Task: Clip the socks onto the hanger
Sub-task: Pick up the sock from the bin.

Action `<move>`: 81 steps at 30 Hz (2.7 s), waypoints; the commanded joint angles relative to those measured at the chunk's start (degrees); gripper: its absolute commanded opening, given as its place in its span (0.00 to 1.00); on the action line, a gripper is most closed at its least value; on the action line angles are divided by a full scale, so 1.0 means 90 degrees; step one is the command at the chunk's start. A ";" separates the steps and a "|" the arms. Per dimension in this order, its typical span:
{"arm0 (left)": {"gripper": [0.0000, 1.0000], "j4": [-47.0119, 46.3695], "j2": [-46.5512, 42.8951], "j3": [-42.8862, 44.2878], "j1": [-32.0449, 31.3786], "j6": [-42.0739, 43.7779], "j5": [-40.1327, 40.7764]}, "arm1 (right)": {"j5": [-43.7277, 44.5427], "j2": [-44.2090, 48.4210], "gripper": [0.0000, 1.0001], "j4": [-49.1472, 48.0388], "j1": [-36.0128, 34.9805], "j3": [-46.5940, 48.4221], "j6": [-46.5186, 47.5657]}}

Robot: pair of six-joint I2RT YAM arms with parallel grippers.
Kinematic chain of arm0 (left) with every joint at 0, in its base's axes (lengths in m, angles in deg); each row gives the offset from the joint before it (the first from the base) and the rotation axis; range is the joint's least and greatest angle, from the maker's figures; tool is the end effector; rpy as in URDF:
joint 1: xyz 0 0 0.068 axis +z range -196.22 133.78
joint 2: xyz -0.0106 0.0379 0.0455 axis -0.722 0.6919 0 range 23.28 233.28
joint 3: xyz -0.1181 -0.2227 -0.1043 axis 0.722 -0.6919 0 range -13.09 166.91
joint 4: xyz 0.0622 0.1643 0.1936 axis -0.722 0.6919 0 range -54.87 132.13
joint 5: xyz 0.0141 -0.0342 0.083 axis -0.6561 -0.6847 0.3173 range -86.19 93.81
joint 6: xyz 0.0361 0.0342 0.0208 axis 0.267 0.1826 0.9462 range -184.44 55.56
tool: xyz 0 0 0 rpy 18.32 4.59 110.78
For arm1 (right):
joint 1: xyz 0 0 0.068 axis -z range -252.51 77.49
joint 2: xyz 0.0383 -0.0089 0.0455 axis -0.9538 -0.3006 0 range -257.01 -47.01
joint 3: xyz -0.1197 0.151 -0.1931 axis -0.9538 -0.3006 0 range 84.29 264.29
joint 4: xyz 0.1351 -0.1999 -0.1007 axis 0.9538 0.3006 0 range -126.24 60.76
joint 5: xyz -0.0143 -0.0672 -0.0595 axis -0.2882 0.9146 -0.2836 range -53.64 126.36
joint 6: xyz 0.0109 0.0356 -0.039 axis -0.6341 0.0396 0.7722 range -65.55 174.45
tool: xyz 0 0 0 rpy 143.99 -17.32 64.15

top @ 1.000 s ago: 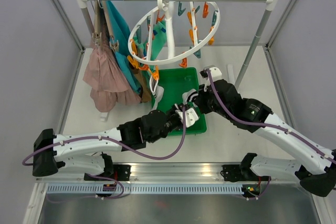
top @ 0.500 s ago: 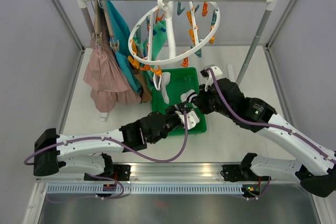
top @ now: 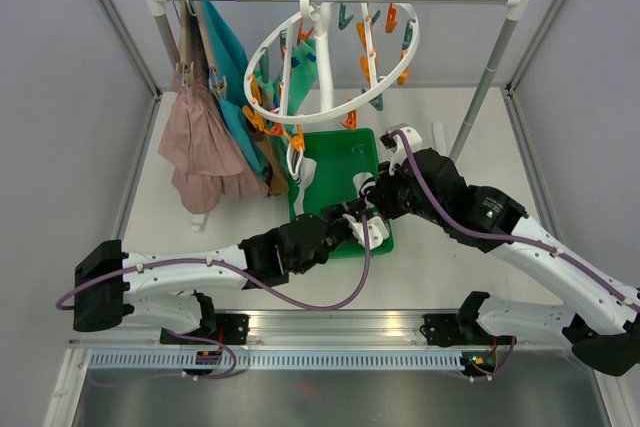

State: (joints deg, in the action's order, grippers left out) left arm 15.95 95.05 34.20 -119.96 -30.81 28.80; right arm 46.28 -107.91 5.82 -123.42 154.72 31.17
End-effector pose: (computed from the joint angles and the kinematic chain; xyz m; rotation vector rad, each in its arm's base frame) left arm 0.0959 -0.2752 0.3075 1.1146 1.2264 -0.1696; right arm 0.1405 0.1632 0.3852 -0.4202 2.1436 0.5705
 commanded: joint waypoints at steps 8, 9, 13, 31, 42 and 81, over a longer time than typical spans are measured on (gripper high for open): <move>0.02 -0.0408 -0.0444 -0.0116 -0.0030 -0.0288 -0.0394 | 0.0060 0.0194 0.23 -0.0162 -0.0036 0.0162 0.0000; 0.02 -0.0476 -0.0551 -0.0185 -0.0001 -0.0376 -0.0452 | 0.0109 0.0214 0.25 -0.0172 -0.0036 0.0153 -0.0010; 0.02 -0.0506 -0.0981 -0.0488 0.0116 -0.0932 -0.0862 | 0.0324 0.0273 0.27 -0.0298 -0.0036 0.0074 -0.0039; 0.02 -0.0525 -0.1967 -0.1035 0.0916 -0.2581 -0.1799 | 0.0726 0.1688 0.52 -0.1440 -0.0036 -0.1038 0.0243; 0.02 -0.0253 -0.2134 -0.0636 0.1132 -0.3335 -0.2132 | -0.0563 0.2958 0.63 -0.3198 -0.0036 -0.2570 0.1307; 0.02 0.0764 -0.2046 0.0449 0.1132 -0.3639 -0.3148 | -0.1462 0.2636 0.10 -0.4508 -0.0036 -0.2338 0.2236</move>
State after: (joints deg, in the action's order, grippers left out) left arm 23.07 77.02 36.27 -109.92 -61.93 1.90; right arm 34.71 -84.68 -32.84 -123.42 130.90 51.71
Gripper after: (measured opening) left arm 0.027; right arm 0.134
